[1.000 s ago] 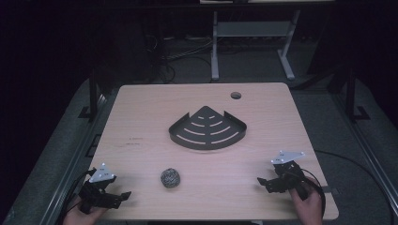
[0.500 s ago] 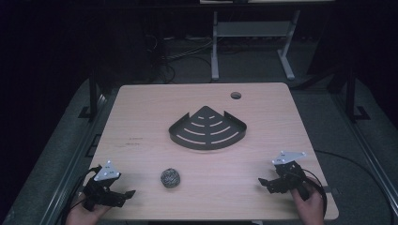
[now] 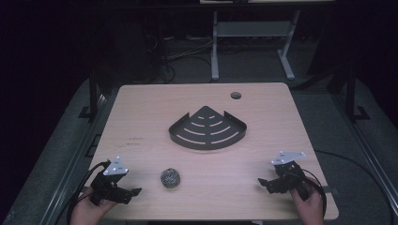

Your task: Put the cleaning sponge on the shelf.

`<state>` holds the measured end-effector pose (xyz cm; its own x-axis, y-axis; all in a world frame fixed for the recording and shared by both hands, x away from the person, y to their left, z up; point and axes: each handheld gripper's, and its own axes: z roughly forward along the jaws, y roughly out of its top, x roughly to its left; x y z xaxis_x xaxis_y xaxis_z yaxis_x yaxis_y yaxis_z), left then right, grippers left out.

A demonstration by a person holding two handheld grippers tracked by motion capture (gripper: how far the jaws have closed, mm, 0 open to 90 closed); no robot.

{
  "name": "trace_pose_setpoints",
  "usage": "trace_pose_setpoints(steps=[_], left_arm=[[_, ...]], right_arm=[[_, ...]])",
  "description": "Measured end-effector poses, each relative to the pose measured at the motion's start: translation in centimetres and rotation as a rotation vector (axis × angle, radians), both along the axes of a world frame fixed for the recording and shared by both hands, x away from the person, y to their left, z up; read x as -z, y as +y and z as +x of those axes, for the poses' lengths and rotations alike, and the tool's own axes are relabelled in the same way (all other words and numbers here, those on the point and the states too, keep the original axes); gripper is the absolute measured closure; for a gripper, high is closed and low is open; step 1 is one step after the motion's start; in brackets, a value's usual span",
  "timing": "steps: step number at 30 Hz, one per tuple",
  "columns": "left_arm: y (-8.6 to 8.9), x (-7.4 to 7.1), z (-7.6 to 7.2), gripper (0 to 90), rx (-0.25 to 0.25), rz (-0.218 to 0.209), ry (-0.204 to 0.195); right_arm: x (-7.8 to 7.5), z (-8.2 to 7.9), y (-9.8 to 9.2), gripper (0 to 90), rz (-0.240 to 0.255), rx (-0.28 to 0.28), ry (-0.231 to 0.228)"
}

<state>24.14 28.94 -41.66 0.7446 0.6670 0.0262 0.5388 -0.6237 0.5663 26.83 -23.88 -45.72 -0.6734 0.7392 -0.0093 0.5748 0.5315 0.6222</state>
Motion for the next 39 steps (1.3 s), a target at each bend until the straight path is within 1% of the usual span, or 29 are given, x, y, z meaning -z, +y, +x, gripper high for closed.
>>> trace_pose_setpoints(steps=[2, 3, 4, 6, 7, 10, 11, 16, 18, 19, 20, 21, 27, 29, 30, 32, 37, 38, 39], left_arm=[[-0.2, -0.1, 0.1, 15.4, 0.006, 0.001, -0.001], [-0.6, -0.2, 0.2, 15.4, 0.019, 0.006, 0.004], [-0.8, -0.2, 0.3, 15.5, 0.024, 0.012, 0.003], [-1.1, -0.2, 0.3, 15.4, 0.029, 0.011, 0.009], [-1.5, -0.2, 0.5, 15.4, 0.045, 0.019, 0.017], [-1.9, 0.0, 0.6, 15.4, 0.05, 0.025, 0.028], [-2.2, 0.0, 0.7, 15.5, 0.059, 0.028, 0.032], [-2.7, 0.2, 1.0, 15.4, 0.069, 0.032, 0.041], [-2.9, 0.2, 1.1, 15.4, 0.078, 0.042, 0.043], [-3.2, 0.2, 1.3, 15.4, 0.083, 0.042, 0.052], [-3.2, 0.2, 1.3, 15.4, 0.083, 0.042, 0.052], [-3.5, 0.1, 1.4, 15.4, 0.092, 0.056, 0.052], [-4.2, -0.2, 1.7, 15.4, 0.109, 0.062, 0.049], [-4.7, -0.2, 1.8, 15.4, 0.124, 0.068, 0.059], [-4.7, -0.2, 1.8, 15.4, 0.124, 0.068, 0.059], [-5.3, -0.2, 2.0, 15.4, 0.137, 0.075, 0.062], [-5.9, -0.3, 2.2, 15.5, 0.153, 0.073, 0.063], [-5.9, -0.4, 2.3, 15.5, 0.154, 0.08, 0.068], [-6.0, -0.4, 2.4, 15.4, 0.152, 0.078, 0.066]], right_arm=[[0.0, 0.0, 0.0, 14.0, 0.0, -0.003, -0.002], [0.0, 0.0, 0.1, 14.1, -0.003, -0.002, 0.0], [0.0, 0.0, 0.1, 14.0, -0.001, -0.001, 0.004], [0.0, 0.0, 0.2, 14.1, 0.001, 0.0, 0.005], [0.0, 0.0, 0.2, 14.1, -0.004, -0.01, -0.001], [0.0, -0.1, 0.2, 14.1, -0.002, -0.008, -0.002], [0.0, -0.1, 0.1, 14.0, 0.002, -0.005, -0.001], [-0.1, -0.1, -0.1, 14.1, 0.004, 0.001, -0.004], [-0.1, -0.1, -0.1, 14.0, 0.003, -0.001, -0.004], [0.0, -0.1, 0.0, 14.1, 0.003, -0.001, -0.001], [0.0, -0.1, 0.0, 14.1, 0.001, -0.002, 0.001], [0.0, 0.0, 0.0, 14.1, 0.003, -0.003, 0.0], [0.0, 0.0, 0.0, 14.0, 0.005, -0.002, 0.0], [0.0, 0.0, 0.0, 14.1, 0.005, -0.004, 0.0], [0.0, 0.0, 0.0, 14.1, 0.005, -0.004, 0.0], [0.0, 0.0, 0.0, 14.1, 0.004, -0.005, -0.001], [-0.1, -0.1, 0.0, 14.1, 0.004, -0.002, -0.003], [-0.1, -0.1, 0.1, 14.0, 0.006, -0.001, 0.0], [-0.1, -0.1, 0.1, 14.1, 0.008, 0.0, 0.002]])
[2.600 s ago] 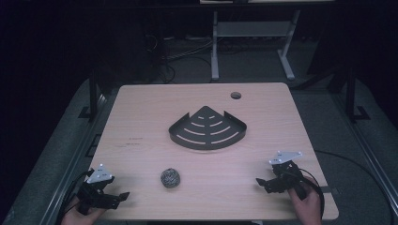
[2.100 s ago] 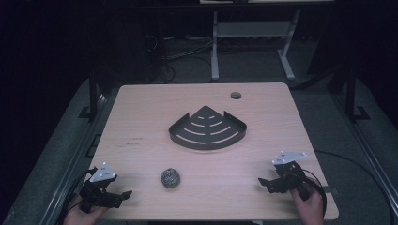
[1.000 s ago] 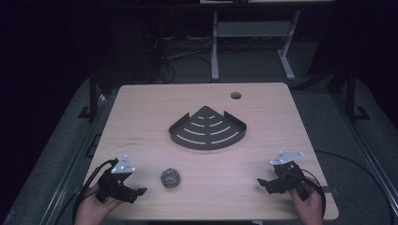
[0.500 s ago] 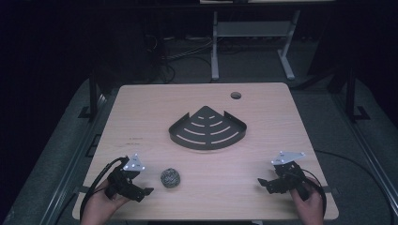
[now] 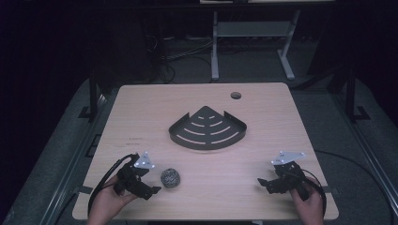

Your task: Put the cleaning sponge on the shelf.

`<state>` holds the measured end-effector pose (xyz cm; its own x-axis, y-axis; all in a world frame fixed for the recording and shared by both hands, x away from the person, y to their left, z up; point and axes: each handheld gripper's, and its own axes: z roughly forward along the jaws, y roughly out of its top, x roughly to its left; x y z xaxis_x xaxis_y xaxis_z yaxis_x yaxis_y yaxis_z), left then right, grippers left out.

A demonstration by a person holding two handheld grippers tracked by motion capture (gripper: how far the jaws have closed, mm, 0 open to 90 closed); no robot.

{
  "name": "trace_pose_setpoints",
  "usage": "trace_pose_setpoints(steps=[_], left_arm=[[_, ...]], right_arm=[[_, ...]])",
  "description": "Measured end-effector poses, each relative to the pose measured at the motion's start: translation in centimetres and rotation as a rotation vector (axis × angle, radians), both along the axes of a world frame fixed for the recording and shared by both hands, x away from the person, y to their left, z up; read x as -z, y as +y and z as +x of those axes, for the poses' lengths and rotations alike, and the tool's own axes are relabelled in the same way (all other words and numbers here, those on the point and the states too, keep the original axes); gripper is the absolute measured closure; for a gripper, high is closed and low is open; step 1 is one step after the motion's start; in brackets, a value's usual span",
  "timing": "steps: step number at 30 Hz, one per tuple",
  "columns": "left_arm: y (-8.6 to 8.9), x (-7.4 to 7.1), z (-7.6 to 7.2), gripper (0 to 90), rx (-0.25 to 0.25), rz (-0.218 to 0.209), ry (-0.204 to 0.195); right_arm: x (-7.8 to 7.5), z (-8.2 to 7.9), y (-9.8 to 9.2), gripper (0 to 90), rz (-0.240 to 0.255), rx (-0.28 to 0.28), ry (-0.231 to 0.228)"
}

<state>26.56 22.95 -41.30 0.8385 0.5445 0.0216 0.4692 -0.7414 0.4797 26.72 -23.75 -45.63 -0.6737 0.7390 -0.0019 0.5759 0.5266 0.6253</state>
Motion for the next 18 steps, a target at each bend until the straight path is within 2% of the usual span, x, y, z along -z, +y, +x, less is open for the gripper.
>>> trace_pose_setpoints(steps=[18], left_arm=[[-2.2, 0.2, 0.8, 15.4, 0.044, 0.023, 0.028]], right_arm=[[0.0, 0.1, 0.0, 14.0, -0.002, -0.006, -0.003]])
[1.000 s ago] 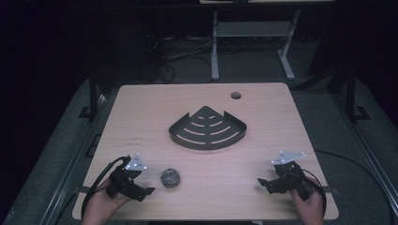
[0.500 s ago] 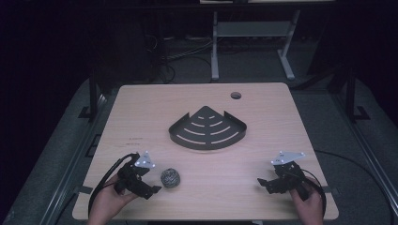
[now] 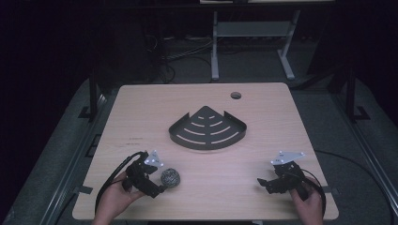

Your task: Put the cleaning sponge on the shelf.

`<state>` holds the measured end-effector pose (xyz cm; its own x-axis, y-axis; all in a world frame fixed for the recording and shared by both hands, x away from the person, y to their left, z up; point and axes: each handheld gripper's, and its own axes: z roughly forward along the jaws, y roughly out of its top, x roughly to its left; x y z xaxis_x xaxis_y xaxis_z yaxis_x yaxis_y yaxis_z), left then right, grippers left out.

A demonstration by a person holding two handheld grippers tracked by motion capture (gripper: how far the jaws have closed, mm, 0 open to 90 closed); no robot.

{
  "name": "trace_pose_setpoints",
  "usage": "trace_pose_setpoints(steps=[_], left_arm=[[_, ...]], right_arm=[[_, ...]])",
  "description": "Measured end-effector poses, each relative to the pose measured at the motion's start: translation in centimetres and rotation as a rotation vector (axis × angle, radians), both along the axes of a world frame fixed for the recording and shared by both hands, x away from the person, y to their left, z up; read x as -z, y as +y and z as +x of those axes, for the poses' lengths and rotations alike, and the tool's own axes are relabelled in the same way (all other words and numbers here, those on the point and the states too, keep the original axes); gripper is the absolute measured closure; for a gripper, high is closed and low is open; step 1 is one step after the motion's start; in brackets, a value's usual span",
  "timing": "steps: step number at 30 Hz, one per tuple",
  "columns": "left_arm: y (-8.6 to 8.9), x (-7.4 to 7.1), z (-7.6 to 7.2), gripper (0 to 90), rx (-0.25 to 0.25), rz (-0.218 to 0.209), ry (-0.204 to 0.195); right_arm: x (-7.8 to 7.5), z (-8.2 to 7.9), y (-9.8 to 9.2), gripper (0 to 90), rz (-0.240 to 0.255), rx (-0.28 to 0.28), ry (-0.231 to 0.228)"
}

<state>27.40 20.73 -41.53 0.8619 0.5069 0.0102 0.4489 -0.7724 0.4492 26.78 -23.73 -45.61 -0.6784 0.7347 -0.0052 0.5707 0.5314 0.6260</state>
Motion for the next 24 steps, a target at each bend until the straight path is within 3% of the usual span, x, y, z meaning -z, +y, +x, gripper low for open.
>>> trace_pose_setpoints(steps=[24], left_arm=[[-2.0, 0.5, 1.1, 15.7, 0.027, 0.011, 0.024]], right_arm=[[0.0, 0.0, 0.0, 14.1, 0.001, -0.003, 0.001]])
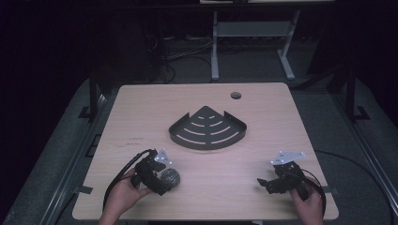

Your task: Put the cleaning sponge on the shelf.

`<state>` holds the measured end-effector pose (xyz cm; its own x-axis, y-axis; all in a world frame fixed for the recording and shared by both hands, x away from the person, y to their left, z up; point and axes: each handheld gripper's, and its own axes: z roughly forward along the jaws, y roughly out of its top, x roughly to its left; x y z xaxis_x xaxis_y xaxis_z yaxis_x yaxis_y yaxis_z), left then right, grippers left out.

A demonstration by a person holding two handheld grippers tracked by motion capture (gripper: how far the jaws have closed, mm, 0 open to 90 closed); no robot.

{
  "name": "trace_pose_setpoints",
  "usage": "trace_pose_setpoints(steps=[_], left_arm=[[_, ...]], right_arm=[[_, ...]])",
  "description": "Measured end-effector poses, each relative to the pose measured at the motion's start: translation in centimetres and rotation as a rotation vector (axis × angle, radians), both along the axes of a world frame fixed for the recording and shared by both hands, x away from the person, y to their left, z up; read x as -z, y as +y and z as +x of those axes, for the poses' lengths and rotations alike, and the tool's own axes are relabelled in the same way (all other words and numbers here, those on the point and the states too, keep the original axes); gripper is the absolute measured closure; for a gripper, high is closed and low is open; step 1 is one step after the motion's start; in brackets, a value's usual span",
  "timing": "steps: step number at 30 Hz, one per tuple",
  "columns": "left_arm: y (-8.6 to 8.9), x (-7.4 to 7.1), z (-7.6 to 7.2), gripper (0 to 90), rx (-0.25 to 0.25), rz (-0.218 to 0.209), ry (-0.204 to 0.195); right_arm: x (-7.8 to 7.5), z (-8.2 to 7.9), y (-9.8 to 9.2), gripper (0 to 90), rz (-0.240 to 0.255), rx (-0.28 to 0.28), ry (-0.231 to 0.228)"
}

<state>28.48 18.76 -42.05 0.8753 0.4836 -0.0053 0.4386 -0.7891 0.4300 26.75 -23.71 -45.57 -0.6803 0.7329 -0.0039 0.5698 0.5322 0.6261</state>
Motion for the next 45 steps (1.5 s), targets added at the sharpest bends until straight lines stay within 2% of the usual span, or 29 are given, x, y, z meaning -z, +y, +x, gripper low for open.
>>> trace_pose_setpoints(steps=[10, 24, 31, 32, 36, 43, 45], left_arm=[[-0.5, 0.7, 0.5, 20.2, -0.001, -0.007, 0.03], [-1.1, 1.4, 1.0, 24.7, 0.0, 0.037, 0.045], [-1.1, 1.5, 1.1, 27.4, 0.01, 0.036, 0.053], [-1.0, 1.5, 1.1, 31.8, 0.013, 0.035, 0.051], [-1.0, 1.4, 1.0, 32.7, 0.014, 0.038, 0.046], [-1.2, 1.0, 1.1, 33.9, 0.007, 0.046, 0.026], [-1.2, 0.8, 1.2, 34.0, 0.007, 0.036, 0.024]], right_arm=[[0.0, 0.0, 0.0, 14.1, -0.001, -0.002, -0.001], [0.0, 0.0, 0.0, 14.1, 0.004, -0.003, 0.002], [0.1, 0.1, 0.2, 14.1, -0.002, -0.019, 0.003], [0.1, 0.1, 0.2, 14.1, -0.002, -0.021, 0.001], [-0.1, 0.0, 0.2, 14.1, 0.004, -0.008, 0.005], [0.0, 0.1, 0.2, 14.1, -0.003, -0.02, 0.002], [0.1, 0.0, 0.2, 14.1, -0.004, -0.015, 0.008]])
